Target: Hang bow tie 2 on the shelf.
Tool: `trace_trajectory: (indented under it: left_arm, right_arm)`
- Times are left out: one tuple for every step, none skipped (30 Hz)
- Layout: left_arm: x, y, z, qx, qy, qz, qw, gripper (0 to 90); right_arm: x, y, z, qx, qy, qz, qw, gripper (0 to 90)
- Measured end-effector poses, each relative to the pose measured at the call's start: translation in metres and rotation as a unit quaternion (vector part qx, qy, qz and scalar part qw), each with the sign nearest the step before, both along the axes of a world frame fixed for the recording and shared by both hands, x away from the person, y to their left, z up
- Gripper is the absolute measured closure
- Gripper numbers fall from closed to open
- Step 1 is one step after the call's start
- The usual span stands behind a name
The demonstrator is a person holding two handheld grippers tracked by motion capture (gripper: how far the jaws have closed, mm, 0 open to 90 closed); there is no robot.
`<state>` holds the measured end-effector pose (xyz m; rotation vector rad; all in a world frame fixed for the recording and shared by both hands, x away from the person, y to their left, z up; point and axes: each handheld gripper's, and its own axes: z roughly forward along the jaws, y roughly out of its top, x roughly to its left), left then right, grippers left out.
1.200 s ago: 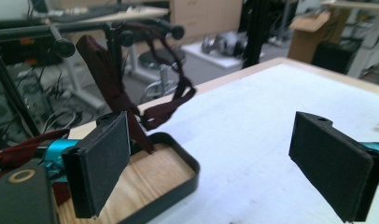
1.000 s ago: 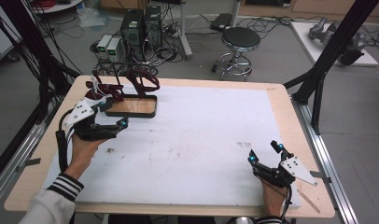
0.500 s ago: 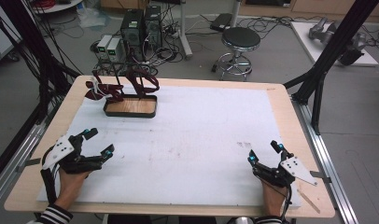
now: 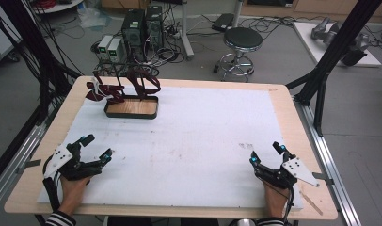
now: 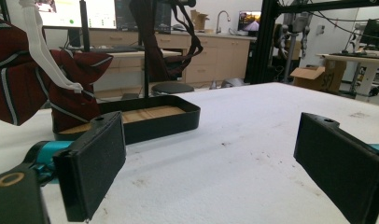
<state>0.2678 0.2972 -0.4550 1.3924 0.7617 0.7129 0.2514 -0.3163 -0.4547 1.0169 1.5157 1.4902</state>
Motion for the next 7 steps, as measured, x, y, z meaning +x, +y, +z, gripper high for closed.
trace_trajectory:
  left_arm:
    - [-0.0003,0.0005,-0.0004,-0.005,-0.001,0.002,1.0,9.5]
    - [-0.0005,0.0016,-0.0005,-0.011,0.0,0.005,0.9999,9.5]
    - [-0.0004,0.0029,-0.0009,-0.02,-0.001,0.006,0.9998,9.5]
    - [-0.0008,0.0041,-0.0011,-0.025,-0.001,0.009,0.9997,9.5]
    - [-0.0017,0.0046,-0.0013,-0.028,-0.005,0.013,0.9995,9.5]
    - [-0.0026,0.0045,-0.0016,-0.028,-0.009,0.016,0.9994,9.5]
    - [-0.0032,0.0038,-0.0017,-0.029,-0.014,0.017,0.9993,9.5]
  right_arm:
    - [-0.0003,0.0002,0.0,0.001,0.002,0.0,1.0,11.0]
    - [-0.0003,0.0002,0.0,0.001,0.002,0.0,1.0,11.0]
    - [0.0,0.0,0.0,0.0,0.0,0.0,1.0,11.0]
    - [-0.0003,0.0003,-0.0001,0.001,0.002,0.0,1.0,10.9]
    - [-0.0003,0.0003,0.0,0.001,0.002,0.0,1.0,10.9]
    - [-0.0002,0.0004,0.0,0.001,0.002,0.0,1.0,10.9]
    - [-0.0001,0.0005,0.0,0.001,0.002,0.0,1.0,10.9]
